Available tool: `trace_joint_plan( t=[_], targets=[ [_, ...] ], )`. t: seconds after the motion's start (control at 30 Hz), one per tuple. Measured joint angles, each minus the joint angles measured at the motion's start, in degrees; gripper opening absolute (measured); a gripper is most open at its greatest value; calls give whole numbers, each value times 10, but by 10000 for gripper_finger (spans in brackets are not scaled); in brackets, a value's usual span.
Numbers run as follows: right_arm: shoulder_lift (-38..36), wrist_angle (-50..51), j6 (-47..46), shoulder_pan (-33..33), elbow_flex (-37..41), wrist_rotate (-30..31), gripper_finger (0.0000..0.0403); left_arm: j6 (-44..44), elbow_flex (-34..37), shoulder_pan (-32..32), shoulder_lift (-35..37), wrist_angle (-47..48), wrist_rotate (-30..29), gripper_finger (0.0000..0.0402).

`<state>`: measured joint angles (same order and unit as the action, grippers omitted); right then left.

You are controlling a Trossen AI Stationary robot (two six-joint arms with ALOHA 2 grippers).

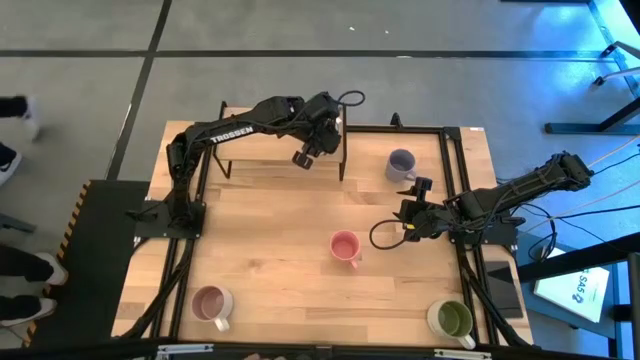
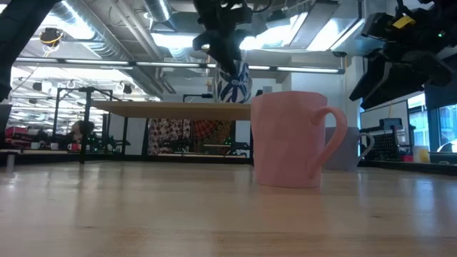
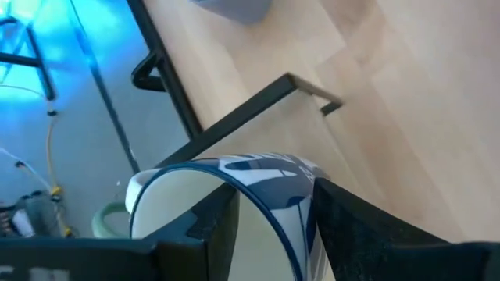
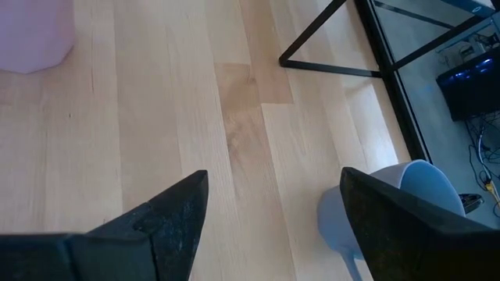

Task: Place coffee mugs
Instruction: Put the white blue on the shelf, then put the pink mug on the shelf

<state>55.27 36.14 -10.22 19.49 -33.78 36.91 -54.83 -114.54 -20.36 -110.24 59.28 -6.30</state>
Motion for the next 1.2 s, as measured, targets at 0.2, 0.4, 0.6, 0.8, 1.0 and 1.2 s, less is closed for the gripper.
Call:
trace_joint_plan(
  t=[0.2,0.4,0.6,0.8,1.0,1.2],
  targets=[
    [0,0,0,0,0,-5,275,16,0,4,2,1,-7,159],
    [0,0,0,0,0,-5,275,50,0,34,15,1,-29,160],
    [0,0,0,0,0,-5,275,35,0,82,38,-11,-109,160],
    [0,-1,0,0,0,-5,275,22,0,69,39,-26,-133,160],
    [0,-7,0,0,0,-10,275,31,1,89,67,-47,-193,160],
    [3,-57,10,0,0,-51,275,276,-26,143,132,-32,-111,160]
  ],
)
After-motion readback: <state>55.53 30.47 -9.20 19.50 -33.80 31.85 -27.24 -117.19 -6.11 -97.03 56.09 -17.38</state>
